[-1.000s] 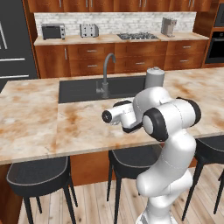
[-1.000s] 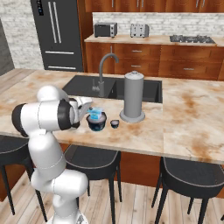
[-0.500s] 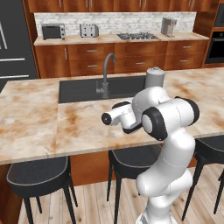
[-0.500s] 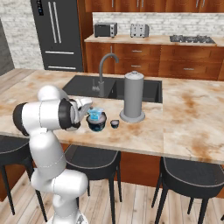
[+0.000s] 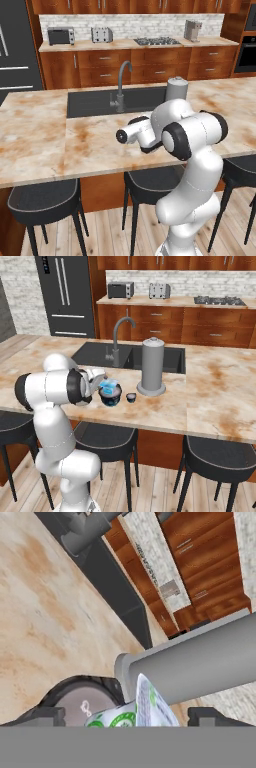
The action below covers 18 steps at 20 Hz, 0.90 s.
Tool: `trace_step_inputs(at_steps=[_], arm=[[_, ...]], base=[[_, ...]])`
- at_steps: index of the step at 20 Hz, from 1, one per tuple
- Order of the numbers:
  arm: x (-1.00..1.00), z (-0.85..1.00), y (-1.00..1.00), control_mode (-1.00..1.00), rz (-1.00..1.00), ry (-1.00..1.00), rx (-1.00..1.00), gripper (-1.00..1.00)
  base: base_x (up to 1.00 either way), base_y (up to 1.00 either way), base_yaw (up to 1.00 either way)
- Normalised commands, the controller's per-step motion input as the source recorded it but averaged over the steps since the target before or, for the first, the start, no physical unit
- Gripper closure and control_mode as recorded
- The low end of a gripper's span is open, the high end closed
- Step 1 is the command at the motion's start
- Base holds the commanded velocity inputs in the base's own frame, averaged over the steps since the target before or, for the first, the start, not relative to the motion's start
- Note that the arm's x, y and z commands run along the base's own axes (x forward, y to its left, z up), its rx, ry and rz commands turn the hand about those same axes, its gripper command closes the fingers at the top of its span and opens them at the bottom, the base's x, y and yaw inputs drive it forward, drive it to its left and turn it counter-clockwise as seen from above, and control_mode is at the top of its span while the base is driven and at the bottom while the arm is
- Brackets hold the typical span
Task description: Stack the yogurt containers by placing the smaller containers on top of the larger containers.
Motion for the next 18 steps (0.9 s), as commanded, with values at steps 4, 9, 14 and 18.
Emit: trace_step_inputs(at_steps=[4,9,14,18], arm=[[-0.09,0.00,0.01,-1.00,0.00,0.00,0.00,-1.00],[-0.26,0.08,0.00,-1.00,-0.01,0.00,0.00,-1.00],[-0.40,0.31,0.00,-1.00,0.00,0.00,0.02,-1.00],[-0.40,0.39,0.00,-1.00,0.00,0.00,0.04,-1.00]], base=[[0.00,0.00,0.00],[0.00,0.00,0.00],[0.00,0.00,0.00],[0.00,0.00,0.00]])
